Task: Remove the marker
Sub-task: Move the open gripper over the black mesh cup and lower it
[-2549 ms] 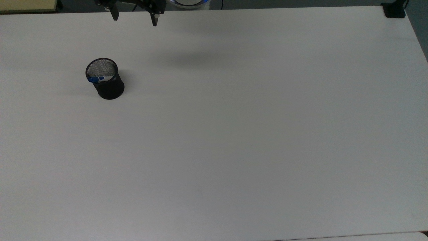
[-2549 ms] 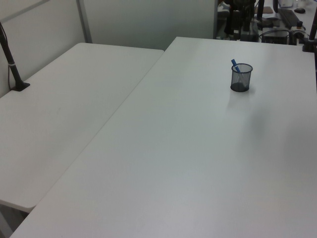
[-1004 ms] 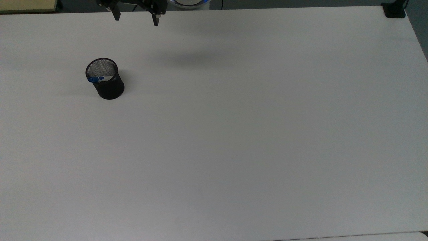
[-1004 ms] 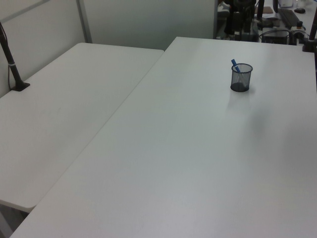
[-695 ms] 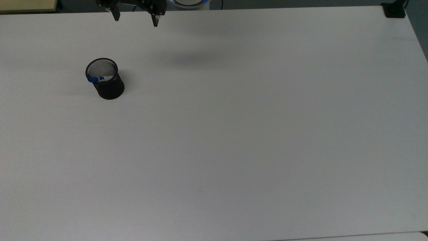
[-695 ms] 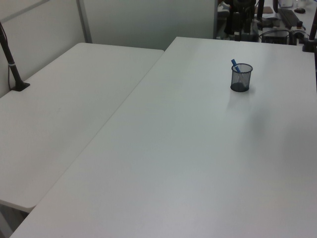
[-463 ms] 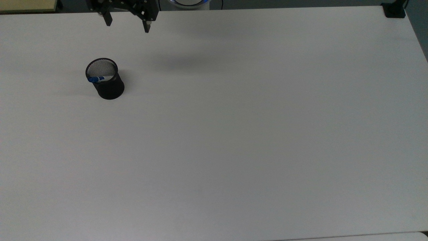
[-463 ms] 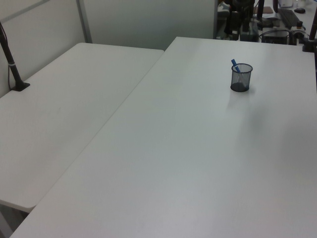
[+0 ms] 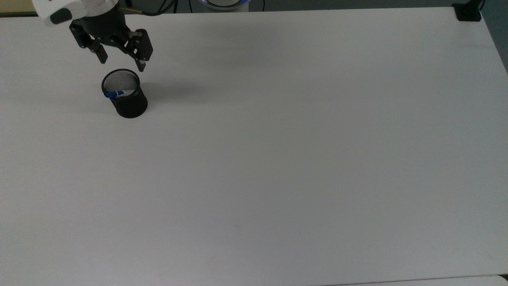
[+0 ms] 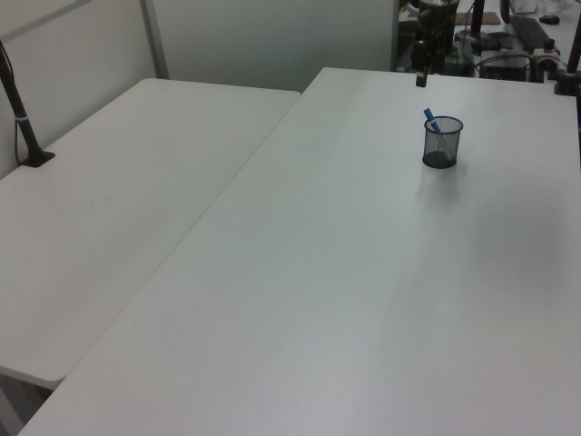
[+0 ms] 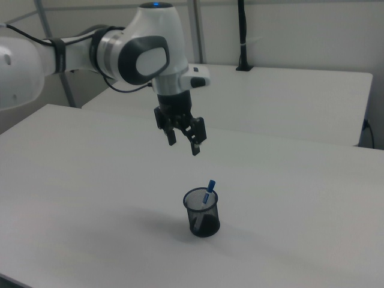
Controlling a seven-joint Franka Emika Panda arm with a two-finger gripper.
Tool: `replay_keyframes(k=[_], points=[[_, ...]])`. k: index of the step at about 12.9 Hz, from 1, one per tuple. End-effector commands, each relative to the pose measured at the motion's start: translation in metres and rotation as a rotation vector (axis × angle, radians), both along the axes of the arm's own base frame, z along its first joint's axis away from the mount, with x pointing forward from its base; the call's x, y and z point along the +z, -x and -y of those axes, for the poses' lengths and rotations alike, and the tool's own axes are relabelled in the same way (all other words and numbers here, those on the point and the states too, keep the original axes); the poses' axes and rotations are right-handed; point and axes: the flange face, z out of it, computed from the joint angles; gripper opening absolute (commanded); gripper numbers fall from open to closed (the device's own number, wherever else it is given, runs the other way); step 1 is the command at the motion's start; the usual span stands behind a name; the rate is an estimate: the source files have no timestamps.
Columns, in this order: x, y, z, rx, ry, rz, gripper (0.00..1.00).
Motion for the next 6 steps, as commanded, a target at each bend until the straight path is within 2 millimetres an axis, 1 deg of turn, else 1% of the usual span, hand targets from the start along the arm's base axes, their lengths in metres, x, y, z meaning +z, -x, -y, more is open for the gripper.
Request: replay_keyframes(k=[1,2,4,6], points=[[-0.029,-0.011,0.024,0.036,0.010,0.001,0.83],[-0.040,-0.011,0.035,0.027,0.006,-0.015,0.82],[-0.041,-0.010,0.042,0.050,0.009,-0.011,0.79],[-0.050,-0.009,0.051,0.066,0.010,-0.023,0.74]])
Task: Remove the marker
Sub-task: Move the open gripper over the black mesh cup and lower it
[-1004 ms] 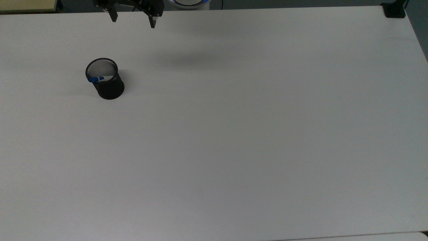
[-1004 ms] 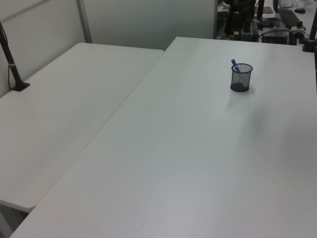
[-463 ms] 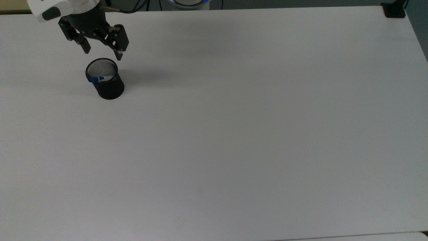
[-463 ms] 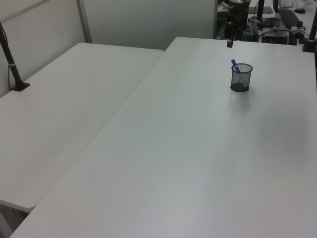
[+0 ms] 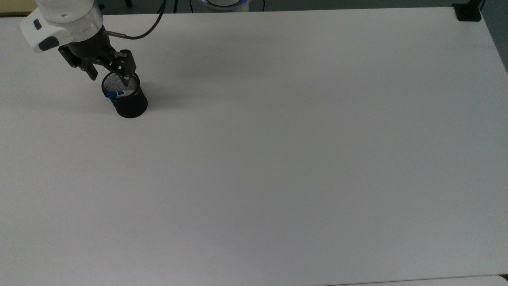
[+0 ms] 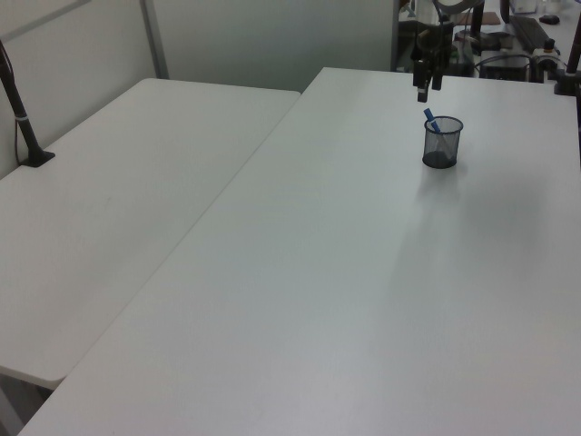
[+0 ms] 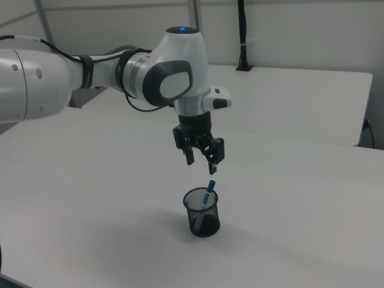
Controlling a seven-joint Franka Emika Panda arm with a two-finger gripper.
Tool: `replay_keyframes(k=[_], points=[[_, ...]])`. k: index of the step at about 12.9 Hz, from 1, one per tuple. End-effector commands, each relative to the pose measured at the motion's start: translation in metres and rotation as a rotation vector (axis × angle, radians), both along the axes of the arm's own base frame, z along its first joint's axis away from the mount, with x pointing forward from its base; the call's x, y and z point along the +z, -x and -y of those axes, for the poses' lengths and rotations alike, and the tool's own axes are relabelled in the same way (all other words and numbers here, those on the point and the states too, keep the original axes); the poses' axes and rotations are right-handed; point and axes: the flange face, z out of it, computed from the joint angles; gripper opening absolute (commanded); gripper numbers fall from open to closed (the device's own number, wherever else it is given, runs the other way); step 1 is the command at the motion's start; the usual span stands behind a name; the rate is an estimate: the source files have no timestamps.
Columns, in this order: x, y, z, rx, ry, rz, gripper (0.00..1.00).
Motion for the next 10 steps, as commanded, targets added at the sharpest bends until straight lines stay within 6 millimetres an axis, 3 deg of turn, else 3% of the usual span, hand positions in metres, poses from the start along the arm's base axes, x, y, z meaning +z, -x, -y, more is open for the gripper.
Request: replay_keyframes(k=[1,6,10], points=[[-0.004,-0.002,0.008,0.045,0.013,0.002,0.73],[-0.025,-0.007,0.010,0.123,0.017,-0.024,0.69],[-0.029,-0.011,0.013,0.137,0.030,-0.007,0.67]])
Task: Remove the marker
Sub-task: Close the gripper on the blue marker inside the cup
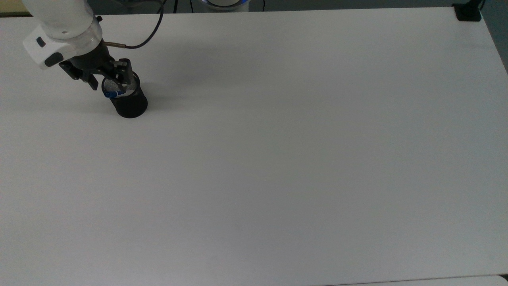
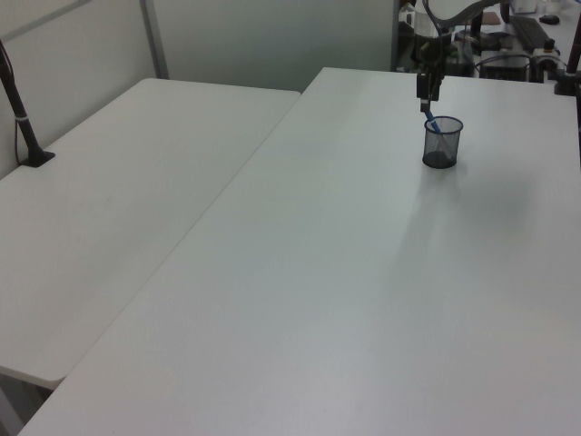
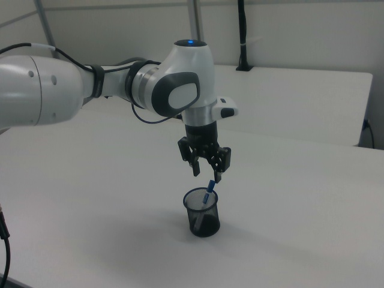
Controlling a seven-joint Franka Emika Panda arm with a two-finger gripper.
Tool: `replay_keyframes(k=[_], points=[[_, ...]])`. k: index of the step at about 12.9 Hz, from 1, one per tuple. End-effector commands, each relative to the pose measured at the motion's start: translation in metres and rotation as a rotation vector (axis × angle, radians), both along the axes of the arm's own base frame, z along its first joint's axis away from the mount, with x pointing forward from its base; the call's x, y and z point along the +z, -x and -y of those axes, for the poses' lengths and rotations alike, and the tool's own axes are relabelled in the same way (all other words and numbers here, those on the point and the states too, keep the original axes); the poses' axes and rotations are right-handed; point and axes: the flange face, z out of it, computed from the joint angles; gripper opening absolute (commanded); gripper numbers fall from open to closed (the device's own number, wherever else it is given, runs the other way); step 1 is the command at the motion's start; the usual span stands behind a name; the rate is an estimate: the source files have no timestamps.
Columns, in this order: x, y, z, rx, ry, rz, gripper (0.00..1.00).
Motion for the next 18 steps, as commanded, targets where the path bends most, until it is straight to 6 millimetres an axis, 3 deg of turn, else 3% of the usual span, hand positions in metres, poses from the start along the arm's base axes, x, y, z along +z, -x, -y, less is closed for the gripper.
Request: replay_keyframes(k=[1,3,7,18], points=[[-0.002,-0.005,0.004,0.029,0.020,0.022,0.66],[-0.012,-0.008,0.005,0.037,0.021,0.017,0.62],[-0.012,-0.009,0.005,0.041,0.023,0.024,0.42],[-0.012,-0.009,0.006,0.059,0.025,0.021,0.21]])
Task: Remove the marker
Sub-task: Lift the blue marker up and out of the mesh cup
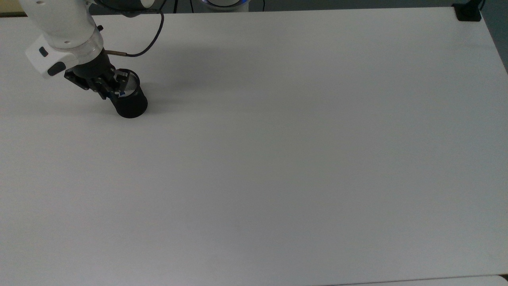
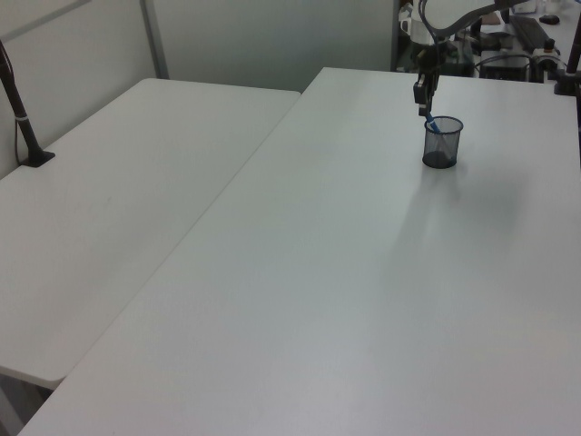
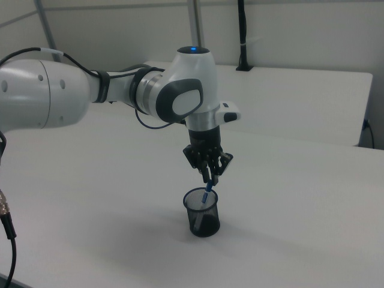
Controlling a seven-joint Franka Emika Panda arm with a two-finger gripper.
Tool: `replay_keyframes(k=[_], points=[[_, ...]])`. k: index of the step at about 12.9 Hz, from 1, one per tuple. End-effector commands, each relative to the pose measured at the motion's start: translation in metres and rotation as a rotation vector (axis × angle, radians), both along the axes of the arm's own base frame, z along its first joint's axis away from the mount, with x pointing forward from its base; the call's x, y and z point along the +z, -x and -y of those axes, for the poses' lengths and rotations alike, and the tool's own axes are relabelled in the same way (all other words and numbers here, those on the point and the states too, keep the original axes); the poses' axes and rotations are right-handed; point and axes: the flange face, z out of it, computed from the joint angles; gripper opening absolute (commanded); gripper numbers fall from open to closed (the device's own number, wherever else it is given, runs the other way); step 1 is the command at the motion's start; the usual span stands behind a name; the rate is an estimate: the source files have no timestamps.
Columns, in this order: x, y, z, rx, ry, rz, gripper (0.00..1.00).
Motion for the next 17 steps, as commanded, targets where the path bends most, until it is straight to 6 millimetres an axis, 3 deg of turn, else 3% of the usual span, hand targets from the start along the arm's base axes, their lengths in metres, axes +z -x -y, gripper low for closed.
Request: replay_keyframes(k=[1,4,7,10,12,17], points=[[0.005,0.000,0.005,0.029,0.017,0.009,0.20],[0.018,0.001,0.011,0.017,0.021,0.029,0.18],[0.057,0.001,0.034,-0.034,0.025,0.103,0.18],[0.087,0.005,0.037,-0.065,-0.010,0.169,0.18],[0.127,0.020,0.030,-0.069,-0.030,0.203,0.18],[0.192,0.034,-0.009,-0.024,-0.125,0.178,0.18]])
